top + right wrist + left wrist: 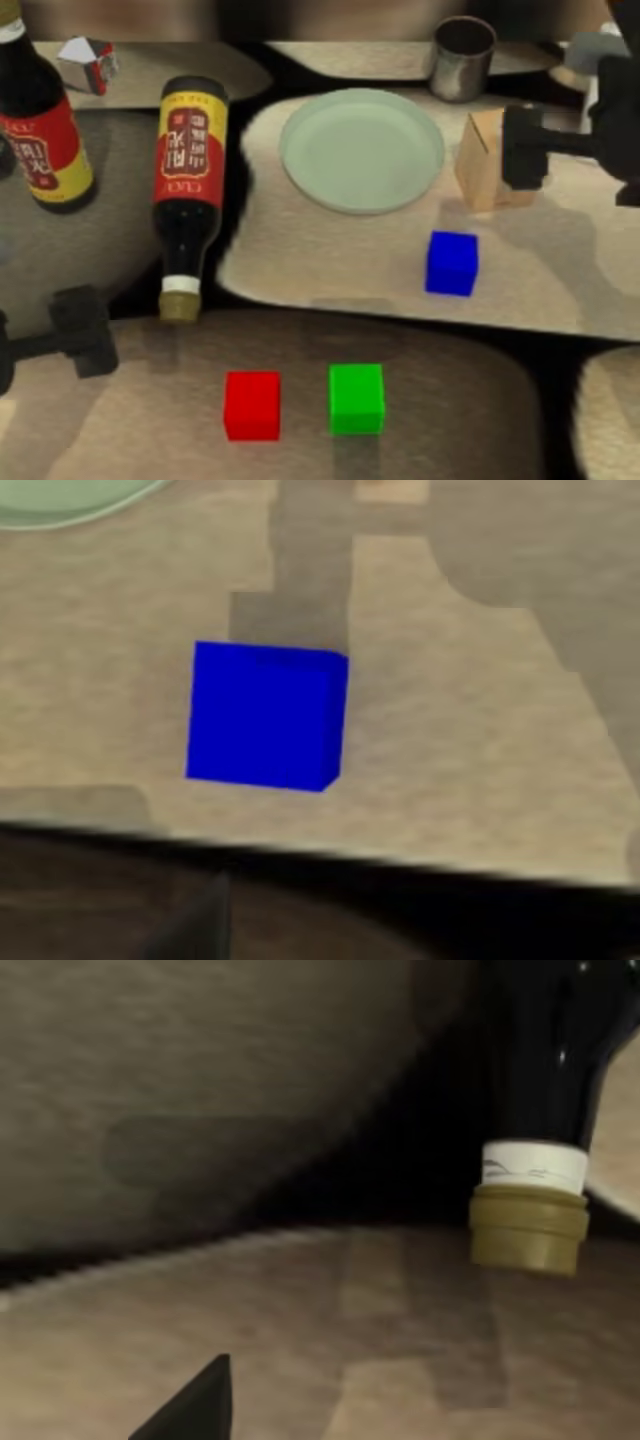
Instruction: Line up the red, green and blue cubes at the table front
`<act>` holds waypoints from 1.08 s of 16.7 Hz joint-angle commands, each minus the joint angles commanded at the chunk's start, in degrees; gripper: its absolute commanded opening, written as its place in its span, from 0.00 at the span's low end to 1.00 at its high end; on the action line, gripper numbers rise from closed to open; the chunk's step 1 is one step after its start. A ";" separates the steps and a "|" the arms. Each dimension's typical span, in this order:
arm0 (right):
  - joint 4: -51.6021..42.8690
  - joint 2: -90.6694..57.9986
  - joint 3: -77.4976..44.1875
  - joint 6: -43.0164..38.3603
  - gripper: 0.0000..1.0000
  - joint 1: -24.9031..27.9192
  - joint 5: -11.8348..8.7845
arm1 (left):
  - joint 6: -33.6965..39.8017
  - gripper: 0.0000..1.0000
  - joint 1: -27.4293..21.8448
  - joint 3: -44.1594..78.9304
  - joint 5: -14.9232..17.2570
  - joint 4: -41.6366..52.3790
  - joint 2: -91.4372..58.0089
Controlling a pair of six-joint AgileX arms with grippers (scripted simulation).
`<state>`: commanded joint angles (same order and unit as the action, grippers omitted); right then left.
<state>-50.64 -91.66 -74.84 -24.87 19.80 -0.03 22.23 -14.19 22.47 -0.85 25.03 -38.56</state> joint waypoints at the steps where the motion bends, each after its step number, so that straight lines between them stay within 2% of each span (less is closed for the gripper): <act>1: -2.98 -5.17 -4.34 -1.47 1.00 1.12 -0.01 | -2.75 1.00 2.22 -3.78 0.15 -2.81 5.35; 5: -12.66 -22.65 -19.94 -6.52 1.00 4.90 0.03 | -13.11 1.00 9.69 -15.39 0.65 -14.01 24.57; 9: -18.20 -33.47 -30.05 -9.69 1.00 7.17 0.17 | -20.50 1.00 14.34 -21.37 0.84 -22.82 36.22; 18: -18.25 -35.59 -31.19 -10.21 1.00 7.43 0.21 | -22.23 1.00 15.34 -22.47 0.85 -25.03 38.56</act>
<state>-68.89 -127.26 -106.03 -35.08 27.23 0.18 0.00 1.15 0.00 0.00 0.00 0.00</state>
